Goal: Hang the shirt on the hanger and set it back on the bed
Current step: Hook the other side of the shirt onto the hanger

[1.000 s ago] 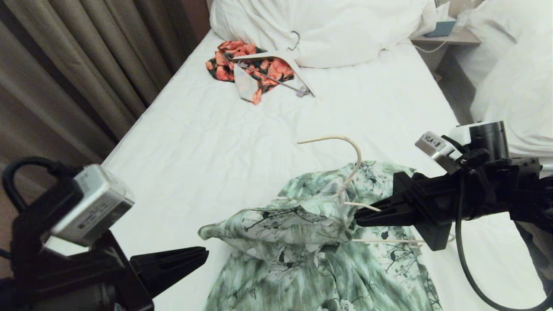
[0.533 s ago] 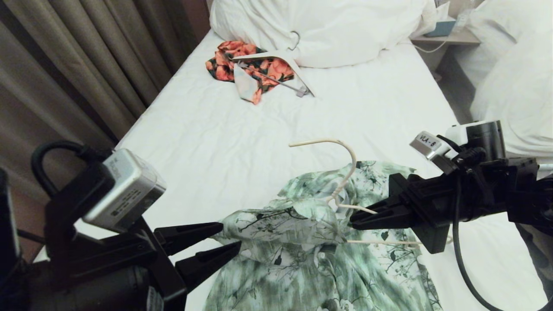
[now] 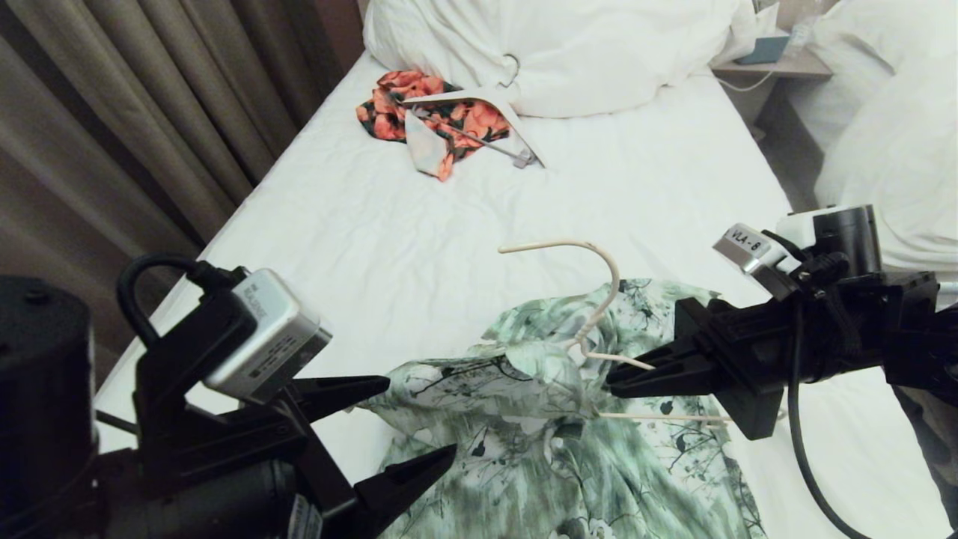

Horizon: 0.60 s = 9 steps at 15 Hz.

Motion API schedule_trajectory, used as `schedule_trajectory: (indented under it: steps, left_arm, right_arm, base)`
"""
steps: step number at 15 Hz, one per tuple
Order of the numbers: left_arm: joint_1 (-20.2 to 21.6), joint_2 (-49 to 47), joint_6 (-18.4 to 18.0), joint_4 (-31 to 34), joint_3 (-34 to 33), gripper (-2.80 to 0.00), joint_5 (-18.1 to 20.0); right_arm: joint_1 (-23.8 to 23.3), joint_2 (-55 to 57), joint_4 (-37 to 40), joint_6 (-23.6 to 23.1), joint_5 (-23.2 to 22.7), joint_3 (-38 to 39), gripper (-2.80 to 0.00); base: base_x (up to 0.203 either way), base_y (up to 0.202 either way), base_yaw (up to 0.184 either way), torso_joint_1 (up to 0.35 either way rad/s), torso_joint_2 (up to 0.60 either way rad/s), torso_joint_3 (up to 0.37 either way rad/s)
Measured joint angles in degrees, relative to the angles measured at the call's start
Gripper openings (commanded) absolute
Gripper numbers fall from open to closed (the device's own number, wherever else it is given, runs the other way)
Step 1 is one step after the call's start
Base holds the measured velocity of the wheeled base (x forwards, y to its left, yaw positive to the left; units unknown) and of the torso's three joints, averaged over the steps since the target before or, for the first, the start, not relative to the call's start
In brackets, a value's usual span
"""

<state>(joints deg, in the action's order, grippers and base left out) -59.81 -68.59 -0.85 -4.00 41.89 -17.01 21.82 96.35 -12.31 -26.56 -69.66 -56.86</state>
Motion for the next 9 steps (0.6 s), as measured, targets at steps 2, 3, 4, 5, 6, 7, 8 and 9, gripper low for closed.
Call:
schedule_trajectory:
  steps: [2, 3, 4, 5, 6, 7, 8, 9]
  left_arm:
    - [0.2, -2.1, -0.1, -3.4, 0.0, 0.0, 0.0]
    - [0.5, -3.4, -0.1, -5.0, 0.0, 0.0, 0.0]
    - [0.9, -4.9, -0.3, -6.7, 0.1, 0.0, 0.1]
    - [1.4, -6.5, -0.4, -8.6, 0.2, 0.0, 0.1]
    - [2.1, -8.1, -0.8, -10.6, 0.2, 0.0, 0.7]
    - [3.1, -9.5, -1.5, -12.3, 0.3, 0.0, 2.0]
    - [4.1, -10.6, -2.1, -13.4, 0.5, 0.0, 3.4]
    - [4.7, -11.5, -2.3, -13.5, 0.9, 0.0, 4.2]
  right_arm:
    - [0.3, -0.1, 0.0, 0.0, 0.0, 0.0, -2.8]
    - [0.4, -0.2, 0.0, 0.0, 0.0, 0.1, -2.8]
    - [0.6, -0.2, 0.0, 0.0, 0.0, 0.1, -2.8]
    - [0.6, -0.4, 0.0, 0.0, 0.0, 0.2, -2.8]
    - [0.6, -0.5, 0.0, 0.0, 0.0, 0.2, -2.8]
    - [0.7, -0.7, 0.0, 0.0, 0.0, 0.2, -2.8]
    - [0.7, -0.8, 0.0, 0.0, 0.0, 0.4, -2.8]
    - [0.7, -0.8, 0.0, 0.0, 0.0, 0.5, -2.8]
  base:
    - [0.0, 0.0, 0.0, 0.0, 0.0, 0.0]
    - [0.0, 0.0, 0.0, 0.0, 0.0, 0.0]
    - [0.0, 0.0, 0.0, 0.0, 0.0, 0.0]
    - [0.0, 0.0, 0.0, 0.0, 0.0, 0.0]
    - [0.0, 0.0, 0.0, 0.0, 0.0, 0.0]
    - [0.0, 0.0, 0.0, 0.0, 0.0, 0.0]
    - [0.0, 0.0, 0.0, 0.0, 0.0, 0.0]
    - [0.0, 0.0, 0.0, 0.0, 0.0, 0.0]
